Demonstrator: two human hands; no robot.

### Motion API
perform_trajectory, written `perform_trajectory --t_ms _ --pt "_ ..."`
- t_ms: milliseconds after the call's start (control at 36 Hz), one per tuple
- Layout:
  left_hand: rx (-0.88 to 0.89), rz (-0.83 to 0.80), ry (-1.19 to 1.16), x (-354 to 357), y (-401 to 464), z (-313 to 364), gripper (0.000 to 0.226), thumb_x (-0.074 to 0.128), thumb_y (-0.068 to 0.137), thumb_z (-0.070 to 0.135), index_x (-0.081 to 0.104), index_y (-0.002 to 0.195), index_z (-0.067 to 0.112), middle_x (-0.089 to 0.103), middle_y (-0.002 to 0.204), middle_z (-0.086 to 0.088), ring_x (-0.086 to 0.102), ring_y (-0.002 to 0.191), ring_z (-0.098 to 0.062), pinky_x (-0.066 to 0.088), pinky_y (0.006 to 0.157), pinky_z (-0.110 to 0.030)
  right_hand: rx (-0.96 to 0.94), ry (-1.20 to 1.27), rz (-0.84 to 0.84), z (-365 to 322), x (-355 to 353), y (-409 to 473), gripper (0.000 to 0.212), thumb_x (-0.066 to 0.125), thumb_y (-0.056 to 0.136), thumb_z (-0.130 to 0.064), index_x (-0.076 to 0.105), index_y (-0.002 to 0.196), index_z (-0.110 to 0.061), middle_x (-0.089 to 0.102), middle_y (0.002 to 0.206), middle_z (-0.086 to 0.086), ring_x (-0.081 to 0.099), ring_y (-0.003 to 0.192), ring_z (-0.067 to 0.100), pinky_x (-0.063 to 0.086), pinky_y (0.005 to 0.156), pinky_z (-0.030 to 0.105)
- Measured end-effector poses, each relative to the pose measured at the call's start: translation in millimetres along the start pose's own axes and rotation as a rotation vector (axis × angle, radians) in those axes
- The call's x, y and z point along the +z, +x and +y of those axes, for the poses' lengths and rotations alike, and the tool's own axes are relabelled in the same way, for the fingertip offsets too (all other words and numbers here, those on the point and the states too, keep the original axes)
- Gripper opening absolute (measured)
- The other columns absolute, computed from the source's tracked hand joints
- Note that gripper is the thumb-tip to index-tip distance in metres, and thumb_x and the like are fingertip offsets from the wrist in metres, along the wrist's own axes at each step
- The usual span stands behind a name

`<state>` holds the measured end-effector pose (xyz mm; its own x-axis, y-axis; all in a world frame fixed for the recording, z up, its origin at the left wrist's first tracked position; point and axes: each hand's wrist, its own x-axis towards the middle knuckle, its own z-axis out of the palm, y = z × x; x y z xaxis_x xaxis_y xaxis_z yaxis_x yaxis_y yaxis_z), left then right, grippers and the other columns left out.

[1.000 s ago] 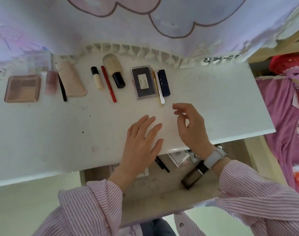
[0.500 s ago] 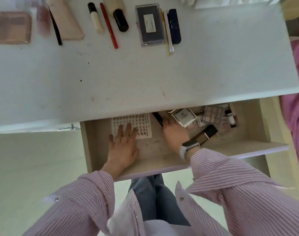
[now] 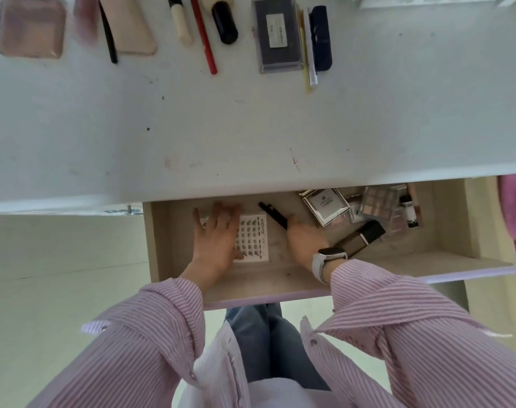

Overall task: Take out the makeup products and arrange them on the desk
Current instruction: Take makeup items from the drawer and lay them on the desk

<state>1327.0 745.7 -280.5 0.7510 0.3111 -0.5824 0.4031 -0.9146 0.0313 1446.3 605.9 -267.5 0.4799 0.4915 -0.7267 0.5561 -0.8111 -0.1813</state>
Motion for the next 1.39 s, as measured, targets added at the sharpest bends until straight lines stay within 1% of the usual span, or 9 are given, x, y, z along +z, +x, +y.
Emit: perform_trajectory --t_ms 167,361,694,806,944,1139,1250,1333,1389 --pt "-0.025 -0.049 -0.070 -10 -8 5 0.085 0.073 0.071 0.045 0.029 0.139 0.020 0.036 0.133 -0.009 0.036 0.125 -0.030 0.020 0.108 -0.051 -0.135 0.035 -0.053 4 -13 -17 0.037 0.039 0.090 -0.008 0.037 0.127 -0.008 0.061 0.107 0.019 0.061 0.092 0.036 0.040 0.065 0.034" --pt "0.178 0.069 -0.317 -41 -37 4 0.032 0.050 0.093 0.035 0.049 0.120 0.018 0.059 0.115 -0.002 0.056 0.097 -0.020 0.045 0.075 -0.032 -0.253 0.092 0.106 30 -31 -46 0.029 0.038 0.095 -0.016 0.042 0.123 -0.012 0.060 0.083 0.008 0.058 0.067 0.025 0.034 0.052 0.027" --pt "-0.008 0.373 -1.090 -167 -23 61 0.041 0.042 0.098 0.028 0.036 0.137 0.018 0.056 0.105 0.005 0.060 0.090 -0.012 0.051 0.081 -0.031 -0.103 0.685 0.580 71 -125 -77 0.029 0.040 0.098 -0.021 0.047 0.124 -0.012 0.045 0.056 -0.007 0.041 0.044 0.010 0.033 0.045 0.023" --pt "-0.064 0.329 -1.303 -202 15 93 0.047 0.036 0.100 0.022 0.024 0.146 0.016 0.051 0.116 0.001 0.051 0.097 -0.009 0.039 0.081 -0.017 0.027 0.704 0.582 80 -160 -55 0.034 0.036 0.099 -0.021 0.041 0.132 -0.012 0.050 0.068 -0.003 0.044 0.054 0.013 0.032 0.051 0.024" --pt "-0.112 0.249 -1.517 -216 65 127 0.045 0.036 0.100 0.016 0.029 0.144 0.016 0.048 0.136 -0.006 0.055 0.110 -0.016 0.049 0.089 -0.031 0.113 0.732 0.612 94 -187 -31 0.036 0.034 0.098 -0.013 0.041 0.133 -0.008 0.055 0.097 0.010 0.046 0.072 0.018 0.036 0.068 0.030" --pt "-0.013 0.298 -1.268 -235 102 143 0.058 0.036 0.099 0.008 0.009 0.149 0.015 0.046 0.135 -0.004 0.052 0.110 -0.014 0.045 0.090 -0.026 0.160 0.692 0.645 111 -207 -4 0.027 0.036 0.096 -0.009 0.052 0.118 -0.002 0.055 0.095 0.012 0.048 0.071 0.021 0.035 0.057 0.027" --pt "0.130 0.342 -0.948 -236 102 153 0.063 0.036 0.098 0.007 -0.005 0.147 0.006 -0.014 0.156 -0.009 -0.004 0.144 -0.020 0.001 0.101 -0.009 0.116 0.722 0.651 113 -215 6 0.031 0.036 0.096 -0.007 0.050 0.123 -0.005 0.057 0.101 0.012 0.048 0.073 0.017 0.034 0.056 0.022" --pt "0.193 0.352 -0.574 -224 103 152 0.064 0.039 0.099 0.019 -0.001 0.148 0.009 -0.019 0.154 -0.011 -0.015 0.142 -0.029 -0.002 0.115 -0.035 0.088 0.716 0.653 117 -218 13 0.035 0.037 0.095 -0.008 0.048 0.128 -0.010 0.058 0.112 0.011 0.051 0.086 0.019 0.037 0.065 0.021" --pt "0.275 0.472 -0.244 -216 107 148 0.064 0.051 0.093 0.029 0.023 0.146 0.009 0.009 0.155 -0.018 0.004 0.142 -0.038 0.005 0.112 -0.052 0.100 0.707 0.674 120 -220 16 0.041 0.037 0.095 -0.008 0.040 0.135 -0.011 0.053 0.123 0.012 0.052 0.104 0.023 0.038 0.081 0.022"
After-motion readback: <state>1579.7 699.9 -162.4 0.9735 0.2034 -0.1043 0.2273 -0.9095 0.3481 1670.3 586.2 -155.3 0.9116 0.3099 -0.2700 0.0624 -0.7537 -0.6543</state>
